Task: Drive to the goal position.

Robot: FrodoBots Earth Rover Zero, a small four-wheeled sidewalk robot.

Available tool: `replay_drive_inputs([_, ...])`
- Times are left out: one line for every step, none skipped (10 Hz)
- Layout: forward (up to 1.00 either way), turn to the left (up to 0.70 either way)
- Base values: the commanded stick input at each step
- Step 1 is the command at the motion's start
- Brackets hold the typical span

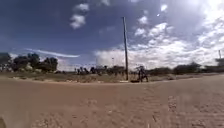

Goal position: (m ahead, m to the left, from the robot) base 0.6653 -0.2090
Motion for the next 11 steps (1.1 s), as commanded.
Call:
replay_drive_inputs([0.85, 0.00])
replay_drive_inputs([0.85, 0.00])
replay_drive_inputs([0.85, 0.00])
replay_drive_inputs([0.85, 0.00])
replay_drive_inputs([0.85, 0.00])
replay_drive_inputs([0.85, 0.00])
replay_drive_inputs([0.85, 0.00])
replay_drive_inputs([0.85, 0.00])
replay_drive_inputs([0.85, 0.00])
replay_drive_inputs([0.85, 0.00])
replay_drive_inputs([0.85, -0.05])
